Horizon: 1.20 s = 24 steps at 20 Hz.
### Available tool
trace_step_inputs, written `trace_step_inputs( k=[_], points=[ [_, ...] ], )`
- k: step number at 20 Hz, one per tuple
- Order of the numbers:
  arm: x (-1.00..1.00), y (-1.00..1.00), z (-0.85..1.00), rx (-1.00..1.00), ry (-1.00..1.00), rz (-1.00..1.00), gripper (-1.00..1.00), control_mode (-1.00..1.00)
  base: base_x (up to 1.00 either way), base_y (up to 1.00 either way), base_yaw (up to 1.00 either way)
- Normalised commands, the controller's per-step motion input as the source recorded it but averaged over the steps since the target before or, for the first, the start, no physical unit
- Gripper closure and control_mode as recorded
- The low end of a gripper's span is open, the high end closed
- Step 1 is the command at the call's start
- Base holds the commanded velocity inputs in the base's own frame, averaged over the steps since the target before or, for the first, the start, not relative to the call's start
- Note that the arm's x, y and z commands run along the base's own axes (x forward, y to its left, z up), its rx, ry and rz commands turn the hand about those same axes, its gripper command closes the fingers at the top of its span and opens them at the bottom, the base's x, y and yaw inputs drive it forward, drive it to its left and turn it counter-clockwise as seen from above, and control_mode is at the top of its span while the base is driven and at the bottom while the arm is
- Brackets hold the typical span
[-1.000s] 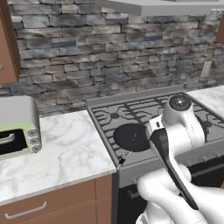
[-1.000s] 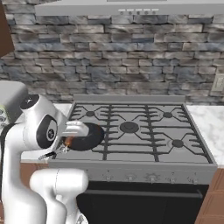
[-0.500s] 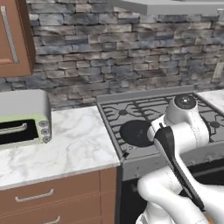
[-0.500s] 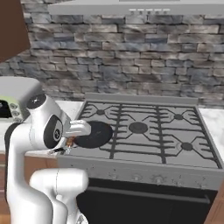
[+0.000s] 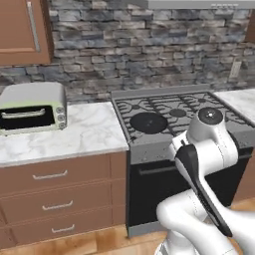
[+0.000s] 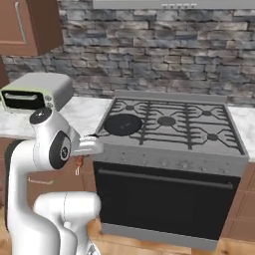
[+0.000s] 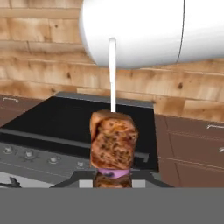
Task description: Place the cold items (corn and squash) from the fridge in one tupperware on the dining counter. Place the warm items (kebab skewer and hot dog) in the stove area in another tupperware.
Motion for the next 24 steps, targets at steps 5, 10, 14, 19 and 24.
trace_step_inputs(
  k=[5,10,14,19,24],
  points=[
    [0.0,0.0,0.0,0.0,0.0,0.0,1.0,1.0,-0.51,0.25,0.47],
    [0.0,0.0,0.0,0.0,0.0,0.0,1.0,1.0,-0.38,0.08,0.68],
    [0.0,0.0,0.0,0.0,0.0,0.0,1.0,1.0,-0.3,0.1,0.71],
    [0.0,0.0,0.0,0.0,0.0,0.0,1.0,1.0,-0.23,0.13,0.69],
    [0.0,0.0,0.0,0.0,0.0,0.0,1.0,1.0,-0.03,0.39,0.57]
  ],
)
